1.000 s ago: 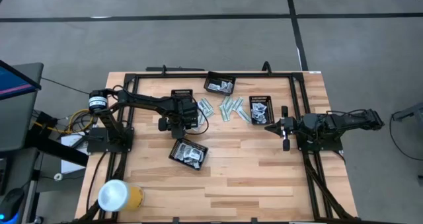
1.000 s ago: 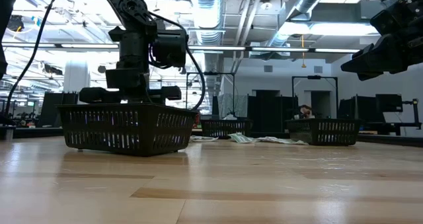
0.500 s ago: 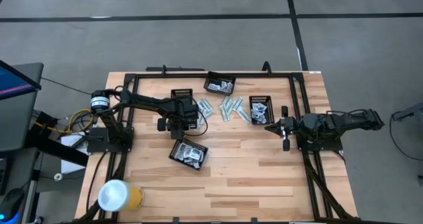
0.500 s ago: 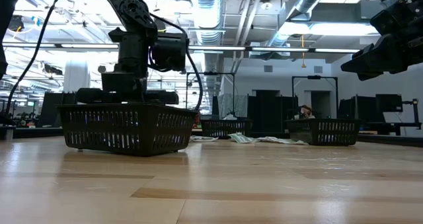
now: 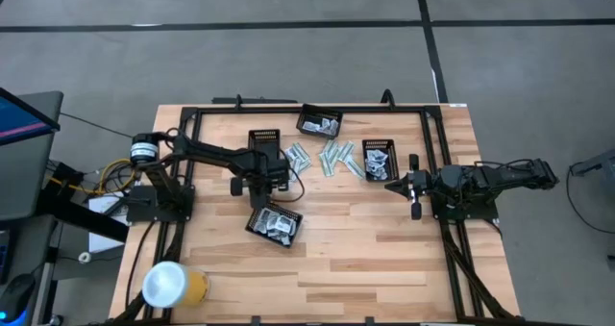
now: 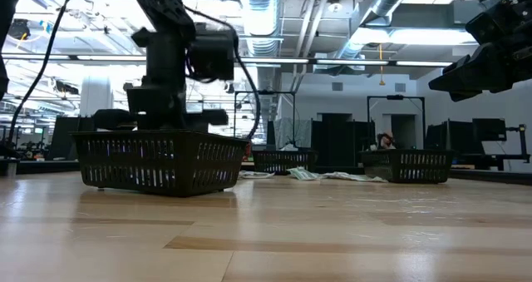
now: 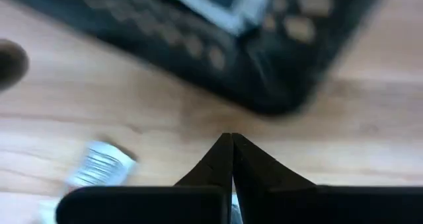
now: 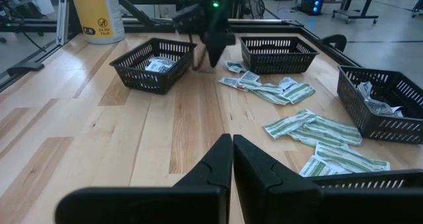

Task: Pick & Place First Aid Supplies
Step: Put the white towelette pack into the bottom black bin

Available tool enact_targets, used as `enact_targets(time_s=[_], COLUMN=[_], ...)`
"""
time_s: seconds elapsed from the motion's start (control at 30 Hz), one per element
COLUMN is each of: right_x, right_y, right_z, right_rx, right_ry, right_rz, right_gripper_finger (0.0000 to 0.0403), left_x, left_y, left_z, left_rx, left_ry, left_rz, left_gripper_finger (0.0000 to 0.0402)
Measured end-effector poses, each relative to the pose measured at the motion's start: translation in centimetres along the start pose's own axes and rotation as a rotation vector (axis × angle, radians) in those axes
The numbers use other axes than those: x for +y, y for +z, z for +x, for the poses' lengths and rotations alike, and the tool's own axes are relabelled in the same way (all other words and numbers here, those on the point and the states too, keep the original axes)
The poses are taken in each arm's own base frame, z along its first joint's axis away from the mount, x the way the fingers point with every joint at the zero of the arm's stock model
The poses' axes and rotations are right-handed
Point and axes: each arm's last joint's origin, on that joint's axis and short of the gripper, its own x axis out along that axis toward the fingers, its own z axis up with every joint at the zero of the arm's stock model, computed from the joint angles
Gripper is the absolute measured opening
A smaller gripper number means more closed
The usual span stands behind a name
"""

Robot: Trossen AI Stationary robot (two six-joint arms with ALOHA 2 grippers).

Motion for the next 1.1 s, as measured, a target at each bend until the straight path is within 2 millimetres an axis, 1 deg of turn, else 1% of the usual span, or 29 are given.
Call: enact_targets(time_s=[0.1,0.27,0.47,0.63,0.73,0.83,0.97,1.1], right_x=[0.0,0.0,0.0,0.0,0.0,0.0,0.0,0.0], right_y=[0.0,0.0,0.0,0.0,0.0,0.0,0.0,0.0], right_z=[0.0,0.0,0.0,0.0,0.0,0.0,0.0,0.0], right_rx=[0.0,0.0,0.0,0.0,0.0,0.0,-0.001,0.0], right_ry=[0.0,0.0,0.0,0.0,0.0,0.0,0.0,0.0], right_rz=[0.0,0.0,0.0,0.0,0.0,0.0,0.0,0.0], right_gripper_finger=[0.0008,0.0008,0.0008,0.0008,0.0008,0.0008,0.0008,0.0008], left_x=[-0.1,-0.1,-0.2,-0.3,-0.4,-1.5,-4.2,-6.6], left_y=[0.6,1.0,1.2,1.5,1.5,1.6,1.8,1.6], left_z=[-1.1,-2.2,-2.9,-3.3,-3.4,-3.2,-3.1,-3.1], left_rx=[0.016,0.068,0.141,0.157,0.158,0.15,0.105,0.087], left_ry=[0.032,0.074,0.109,0.13,0.139,0.203,0.307,0.383], left_rz=[-0.024,-0.094,-0.176,-0.247,-0.259,-0.265,-0.244,-0.261], left_gripper_finger=[0.0006,0.0006,0.0006,0.0006,0.0006,0.0006,0.0006,0.0006])
